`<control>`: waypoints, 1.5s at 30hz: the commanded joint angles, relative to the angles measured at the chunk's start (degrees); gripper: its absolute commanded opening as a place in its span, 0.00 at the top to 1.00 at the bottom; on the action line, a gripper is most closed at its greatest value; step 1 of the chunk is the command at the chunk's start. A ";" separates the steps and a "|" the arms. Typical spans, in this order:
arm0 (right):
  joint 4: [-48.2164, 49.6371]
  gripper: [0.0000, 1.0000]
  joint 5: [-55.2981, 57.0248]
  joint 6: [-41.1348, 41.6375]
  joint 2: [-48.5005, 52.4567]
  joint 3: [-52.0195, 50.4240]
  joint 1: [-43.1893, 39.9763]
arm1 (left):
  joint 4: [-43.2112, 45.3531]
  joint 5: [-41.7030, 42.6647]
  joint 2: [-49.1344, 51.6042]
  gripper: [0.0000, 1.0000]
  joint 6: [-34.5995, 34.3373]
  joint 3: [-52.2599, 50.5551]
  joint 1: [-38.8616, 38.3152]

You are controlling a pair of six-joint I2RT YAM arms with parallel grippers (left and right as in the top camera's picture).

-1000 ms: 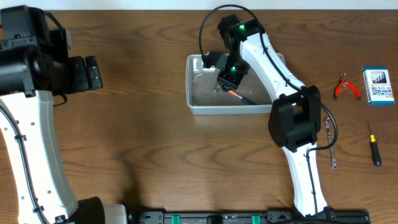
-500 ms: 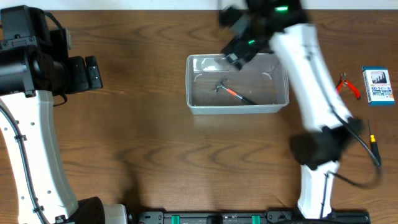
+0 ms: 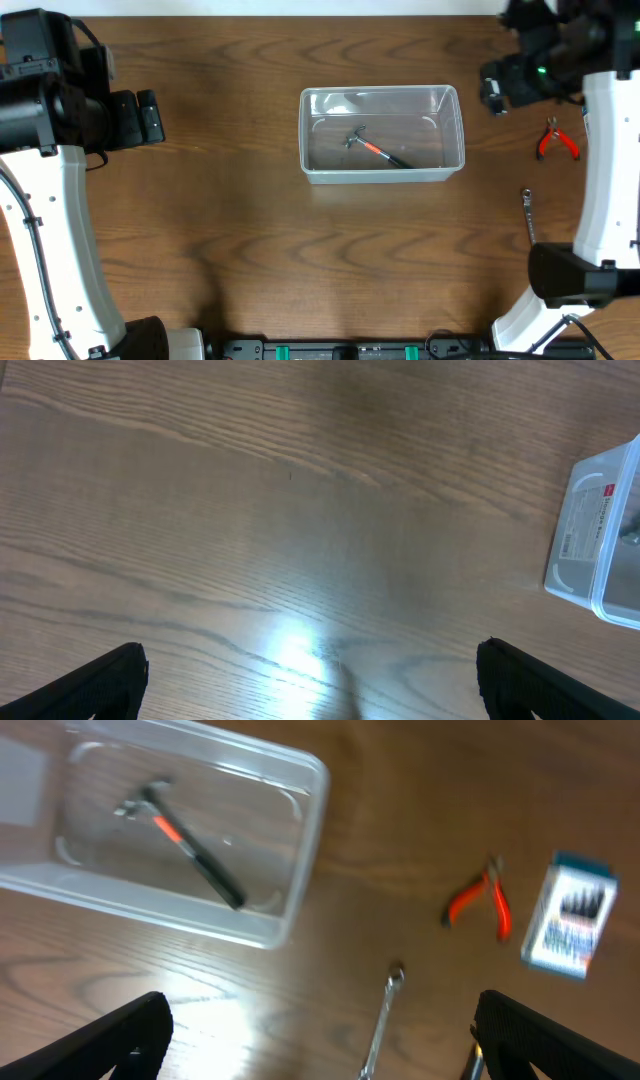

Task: Pack container
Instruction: 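Raise the right gripper and move it over the red pliers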

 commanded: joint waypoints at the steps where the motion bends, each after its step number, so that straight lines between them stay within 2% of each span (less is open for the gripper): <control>1: -0.17 0.01 0.92 1.99 -2.62 -3.74 -4.63 | -0.02 -0.07 0.24 0.02 -0.52 1.09 0.17; 4: 0.70 0.01 0.98 -0.70 -2.45 -7.72 -8.66 | -0.04 -0.07 0.24 0.02 -0.55 1.09 0.17; 7: 6.99 0.01 1.01 0.39 -2.14 -12.85 -12.44 | -0.04 -0.07 0.24 0.02 -0.55 1.09 0.17; 13: 16.57 0.01 2.25 15.96 1.81 -17.27 -17.53 | -0.04 -0.07 0.24 0.02 -0.52 1.09 0.17; 17: 17.97 0.01 3.52 17.84 5.97 -17.27 -17.77 | -0.04 -0.07 0.24 0.02 -0.55 1.09 0.17; 24: 20.02 0.01 -1.51 17.99 10.64 -17.29 -17.31 | -0.50 -0.07 0.24 0.02 -0.55 1.09 0.17; 29: 23.67 0.01 2.69 23.43 14.38 -17.29 -17.11 | -0.48 -0.07 0.24 0.02 -0.52 1.09 0.17; 36: 24.28 0.01 3.43 23.45 19.74 -17.29 -17.49 | -0.48 -0.07 0.24 0.02 -0.52 1.09 0.17; 40: 25.18 0.01 8.81 23.58 21.29 -17.29 -17.46 | -0.48 -0.07 0.24 0.02 -0.55 1.09 0.17; 45: 24.96 0.01 9.60 23.34 21.64 -17.29 -17.46 | -0.50 -0.07 0.24 0.02 -0.55 1.09 0.17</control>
